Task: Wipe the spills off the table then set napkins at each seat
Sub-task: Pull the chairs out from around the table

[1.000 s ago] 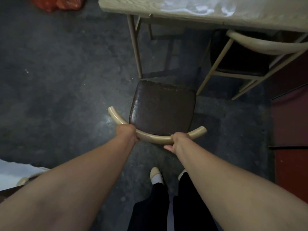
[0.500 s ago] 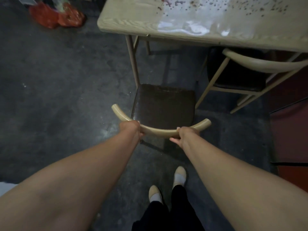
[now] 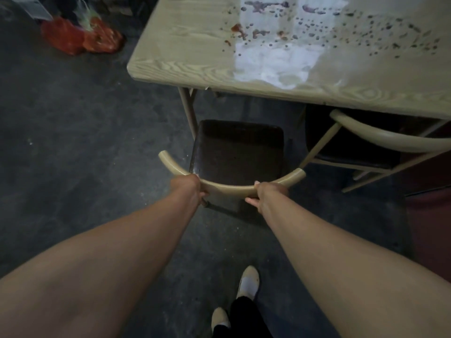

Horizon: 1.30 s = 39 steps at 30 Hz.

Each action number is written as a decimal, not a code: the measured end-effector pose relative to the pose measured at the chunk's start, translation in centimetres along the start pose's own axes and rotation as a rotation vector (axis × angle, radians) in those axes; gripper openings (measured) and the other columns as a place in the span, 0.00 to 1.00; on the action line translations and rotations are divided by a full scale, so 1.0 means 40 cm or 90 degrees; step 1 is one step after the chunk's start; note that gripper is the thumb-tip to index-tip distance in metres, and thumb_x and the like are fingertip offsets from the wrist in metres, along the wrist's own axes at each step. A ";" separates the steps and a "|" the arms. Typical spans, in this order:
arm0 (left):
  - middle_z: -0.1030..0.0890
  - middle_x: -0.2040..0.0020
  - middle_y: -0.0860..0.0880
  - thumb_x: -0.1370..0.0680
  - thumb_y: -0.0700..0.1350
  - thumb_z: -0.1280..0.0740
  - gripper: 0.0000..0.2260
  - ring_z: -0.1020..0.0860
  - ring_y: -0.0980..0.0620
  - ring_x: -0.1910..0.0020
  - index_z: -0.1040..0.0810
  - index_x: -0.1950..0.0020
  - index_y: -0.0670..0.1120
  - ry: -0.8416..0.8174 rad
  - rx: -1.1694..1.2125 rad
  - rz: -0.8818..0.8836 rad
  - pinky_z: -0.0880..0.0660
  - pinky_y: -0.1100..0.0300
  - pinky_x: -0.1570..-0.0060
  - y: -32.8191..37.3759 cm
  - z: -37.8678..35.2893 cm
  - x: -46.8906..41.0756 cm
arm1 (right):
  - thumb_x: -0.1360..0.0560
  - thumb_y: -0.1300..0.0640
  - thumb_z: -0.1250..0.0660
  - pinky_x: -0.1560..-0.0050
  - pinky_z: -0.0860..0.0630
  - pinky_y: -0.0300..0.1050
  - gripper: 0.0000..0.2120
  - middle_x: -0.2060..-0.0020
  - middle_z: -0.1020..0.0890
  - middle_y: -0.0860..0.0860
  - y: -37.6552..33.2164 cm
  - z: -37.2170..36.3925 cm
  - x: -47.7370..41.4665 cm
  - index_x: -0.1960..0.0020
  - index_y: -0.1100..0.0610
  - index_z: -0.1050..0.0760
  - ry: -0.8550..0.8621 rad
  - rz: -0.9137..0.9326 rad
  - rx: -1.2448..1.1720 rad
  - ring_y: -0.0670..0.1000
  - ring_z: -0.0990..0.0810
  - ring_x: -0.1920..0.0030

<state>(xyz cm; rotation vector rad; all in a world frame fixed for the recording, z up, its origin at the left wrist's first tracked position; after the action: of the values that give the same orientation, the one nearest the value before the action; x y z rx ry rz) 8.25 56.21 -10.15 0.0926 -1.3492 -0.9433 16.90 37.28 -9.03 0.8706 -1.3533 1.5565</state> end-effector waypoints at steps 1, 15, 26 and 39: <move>0.22 0.49 0.38 0.21 0.37 0.36 0.14 0.20 0.39 0.57 0.27 0.37 0.33 0.003 0.001 0.000 0.21 0.44 0.68 0.023 -0.015 -0.003 | 0.27 0.67 0.30 0.53 0.17 0.55 0.30 0.39 0.25 0.61 -0.028 -0.013 -0.004 0.27 0.60 0.36 -0.001 -0.002 -0.002 0.61 0.22 0.42; 0.21 0.43 0.36 0.22 0.33 0.41 0.15 0.20 0.37 0.54 0.28 0.35 0.35 0.018 -0.007 -0.031 0.20 0.44 0.64 0.340 -0.162 -0.125 | 0.27 0.64 0.28 0.55 0.17 0.48 0.28 0.39 0.24 0.61 -0.297 -0.232 -0.060 0.29 0.62 0.33 -0.006 0.022 -0.018 0.62 0.19 0.45; 0.25 0.38 0.34 0.21 0.30 0.45 0.16 0.24 0.32 0.41 0.32 0.33 0.33 0.013 0.044 -0.026 0.27 0.32 0.47 0.504 -0.245 -0.174 | 0.25 0.67 0.32 0.53 0.20 0.59 0.25 0.35 0.29 0.57 -0.421 -0.368 -0.146 0.30 0.60 0.33 0.002 0.009 -0.076 0.61 0.27 0.37; 0.26 0.37 0.38 0.19 0.35 0.44 0.17 0.25 0.36 0.37 0.35 0.30 0.36 -0.044 -0.002 0.029 0.29 0.34 0.42 0.532 -0.245 -0.114 | 0.23 0.63 0.34 0.58 0.21 0.57 0.22 0.37 0.25 0.61 -0.448 -0.355 -0.145 0.30 0.61 0.33 -0.019 -0.012 0.141 0.62 0.22 0.42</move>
<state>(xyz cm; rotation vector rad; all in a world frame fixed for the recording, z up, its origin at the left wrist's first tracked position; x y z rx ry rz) 28.01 68.36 -4.48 0.0266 -1.4078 -0.9166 36.18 50.82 -9.92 1.0422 -1.2051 1.7063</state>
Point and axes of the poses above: each hand's wrist, its own x-axis away from the middle knuckle, its own z-axis out of the back of the hand, y = z × x, the point moved 5 cm from there along -x, towards the middle knuckle
